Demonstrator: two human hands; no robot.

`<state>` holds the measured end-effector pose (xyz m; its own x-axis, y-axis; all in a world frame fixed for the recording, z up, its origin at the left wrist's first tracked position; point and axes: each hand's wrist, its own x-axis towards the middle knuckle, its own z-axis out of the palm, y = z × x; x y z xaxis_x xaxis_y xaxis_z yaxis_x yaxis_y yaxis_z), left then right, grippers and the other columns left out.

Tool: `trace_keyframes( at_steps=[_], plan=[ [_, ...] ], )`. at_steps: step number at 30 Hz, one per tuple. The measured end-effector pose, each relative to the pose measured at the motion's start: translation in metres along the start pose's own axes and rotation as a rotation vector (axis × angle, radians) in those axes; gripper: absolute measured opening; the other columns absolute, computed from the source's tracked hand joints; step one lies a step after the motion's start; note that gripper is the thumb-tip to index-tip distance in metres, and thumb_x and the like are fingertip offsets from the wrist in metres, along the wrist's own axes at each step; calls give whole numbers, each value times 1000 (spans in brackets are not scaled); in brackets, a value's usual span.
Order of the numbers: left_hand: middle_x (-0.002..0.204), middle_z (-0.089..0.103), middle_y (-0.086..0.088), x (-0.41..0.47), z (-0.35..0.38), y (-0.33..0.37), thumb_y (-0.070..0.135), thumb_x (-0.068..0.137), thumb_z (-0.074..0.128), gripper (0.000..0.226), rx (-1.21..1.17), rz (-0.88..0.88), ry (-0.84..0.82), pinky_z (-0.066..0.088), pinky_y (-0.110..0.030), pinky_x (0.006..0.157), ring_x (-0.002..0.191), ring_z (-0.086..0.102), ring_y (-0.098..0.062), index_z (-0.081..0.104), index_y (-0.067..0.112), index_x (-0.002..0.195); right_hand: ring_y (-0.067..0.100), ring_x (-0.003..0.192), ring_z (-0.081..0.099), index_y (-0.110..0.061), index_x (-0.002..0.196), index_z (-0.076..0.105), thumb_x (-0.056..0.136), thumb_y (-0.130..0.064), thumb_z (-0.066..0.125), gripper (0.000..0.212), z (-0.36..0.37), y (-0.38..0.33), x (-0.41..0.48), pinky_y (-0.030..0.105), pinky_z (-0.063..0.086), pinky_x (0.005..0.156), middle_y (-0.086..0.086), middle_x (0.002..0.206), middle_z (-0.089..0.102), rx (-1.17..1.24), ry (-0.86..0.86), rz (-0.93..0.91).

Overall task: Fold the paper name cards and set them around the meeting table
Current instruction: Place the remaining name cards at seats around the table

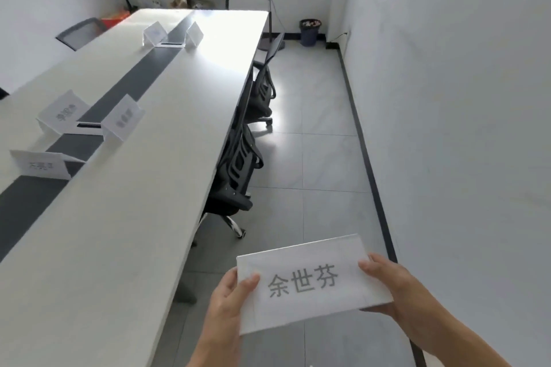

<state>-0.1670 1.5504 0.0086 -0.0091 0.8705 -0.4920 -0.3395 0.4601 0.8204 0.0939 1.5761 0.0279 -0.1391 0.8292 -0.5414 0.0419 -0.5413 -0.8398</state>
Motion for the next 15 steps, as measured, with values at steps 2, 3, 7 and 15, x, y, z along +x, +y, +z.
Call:
trace_keyframes(
  at_steps=[2, 3, 7, 15],
  plan=[
    [104, 73, -21, 13, 31, -5, 34, 51, 77, 71, 32, -25, -58, 59, -38, 66, 90, 72, -34, 61, 6, 114, 33, 102, 67, -15, 104, 72, 71, -42, 66, 44, -32, -3, 7, 53, 54, 91, 14, 108, 73, 48, 77, 8],
    [107, 73, -17, 18, 43, -7, 36, 51, 77, 73, 51, -34, -91, 58, -39, 67, 95, 71, -32, 60, 11, 117, 34, 100, 66, -13, 102, 73, 72, -38, 68, 40, -45, -5, 11, 54, 54, 90, 16, 107, 72, 78, 108, 18],
    [113, 72, -6, 44, 75, -2, 38, 53, 77, 80, 124, -50, -174, 57, -49, 80, 103, 69, -28, 51, 30, 128, 32, 93, 66, -9, 99, 73, 71, -35, 69, 39, -79, -19, 40, 53, 53, 87, 19, 106, 72, 153, 135, 35],
    [107, 72, -19, 169, 100, 35, 28, 48, 79, 78, 132, -136, -186, 57, -46, 69, 87, 70, -36, 57, 9, 121, 38, 100, 67, -15, 104, 73, 90, -45, 53, 38, -116, -62, 147, 52, 56, 88, 16, 104, 74, 140, 158, 36]
  ],
)
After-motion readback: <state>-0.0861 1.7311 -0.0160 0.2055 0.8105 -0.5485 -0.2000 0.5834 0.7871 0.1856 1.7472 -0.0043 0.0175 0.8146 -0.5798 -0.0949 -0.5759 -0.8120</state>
